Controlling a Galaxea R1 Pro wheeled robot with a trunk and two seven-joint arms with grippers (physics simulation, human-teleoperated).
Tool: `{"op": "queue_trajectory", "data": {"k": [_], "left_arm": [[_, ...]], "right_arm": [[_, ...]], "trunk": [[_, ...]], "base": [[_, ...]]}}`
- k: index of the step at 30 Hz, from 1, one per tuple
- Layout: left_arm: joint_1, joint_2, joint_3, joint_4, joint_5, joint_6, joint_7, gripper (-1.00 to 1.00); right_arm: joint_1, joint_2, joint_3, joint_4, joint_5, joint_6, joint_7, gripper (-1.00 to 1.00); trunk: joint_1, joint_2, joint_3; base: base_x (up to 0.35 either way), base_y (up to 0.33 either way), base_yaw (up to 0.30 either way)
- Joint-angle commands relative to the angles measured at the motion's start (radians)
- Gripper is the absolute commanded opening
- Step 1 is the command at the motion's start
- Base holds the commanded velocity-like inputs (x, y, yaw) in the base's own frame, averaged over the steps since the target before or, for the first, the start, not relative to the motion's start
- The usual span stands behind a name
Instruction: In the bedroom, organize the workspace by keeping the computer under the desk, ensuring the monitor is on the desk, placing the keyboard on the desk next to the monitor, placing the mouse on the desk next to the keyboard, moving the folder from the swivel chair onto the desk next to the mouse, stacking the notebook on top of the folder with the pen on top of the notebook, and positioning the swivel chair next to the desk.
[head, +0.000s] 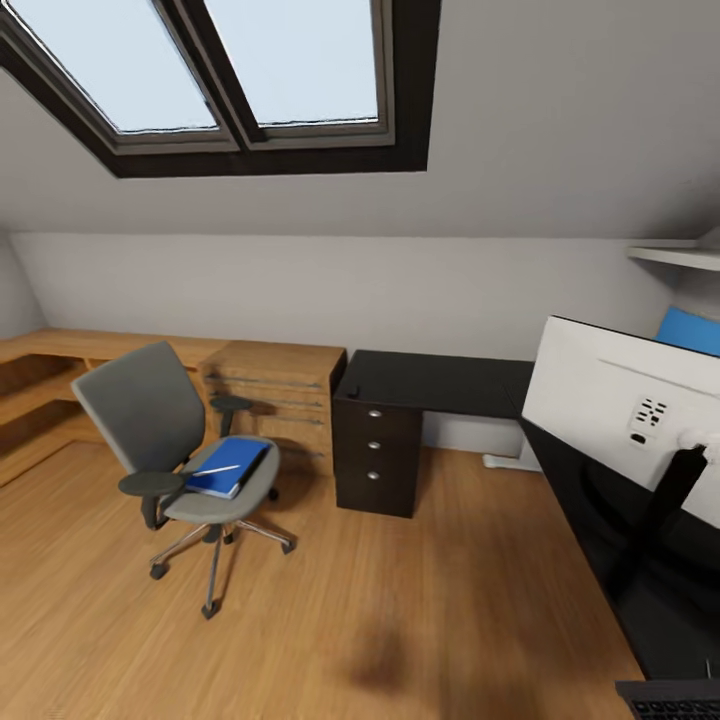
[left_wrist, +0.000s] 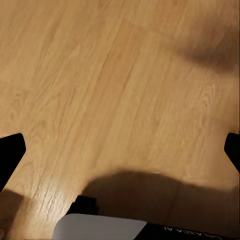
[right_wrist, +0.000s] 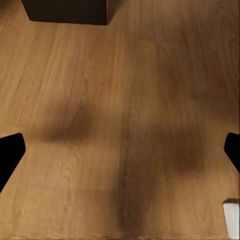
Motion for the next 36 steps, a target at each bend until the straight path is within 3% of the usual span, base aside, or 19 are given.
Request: {"op": "queue_trajectory", "data": {"k": [1,20,36], "left_arm": [[0.000,0.001,-0.004,-0.002,0.008,0.004,0.008,1.00],[0.000,0.001,-0.003,-0.002,0.008,0.002,0.008,1.00],[0.000,0.001,-0.003,-0.002,0.008,0.002,0.008,1.00]], "right_arm": [[-0.001,0.000,0.002,0.001,0.002,-0.002,-0.005,1.00],[-0.001,0.001,0.003,0.004,0.001,-0.002,-0.003,1.00],[-0.001,0.002,0.003,0.004,0.002,-0.002,-0.003,1.00]], "trunk": [[-0.001,-0.001,0.000],[-0.001,-0.001,0.009],[-0.001,-0.001,0.009]], "base": [[-0.337,-0.113,-0.145],[-0.275,-0.200,-0.136],[-0.068,-0.331,-0.001]]}}
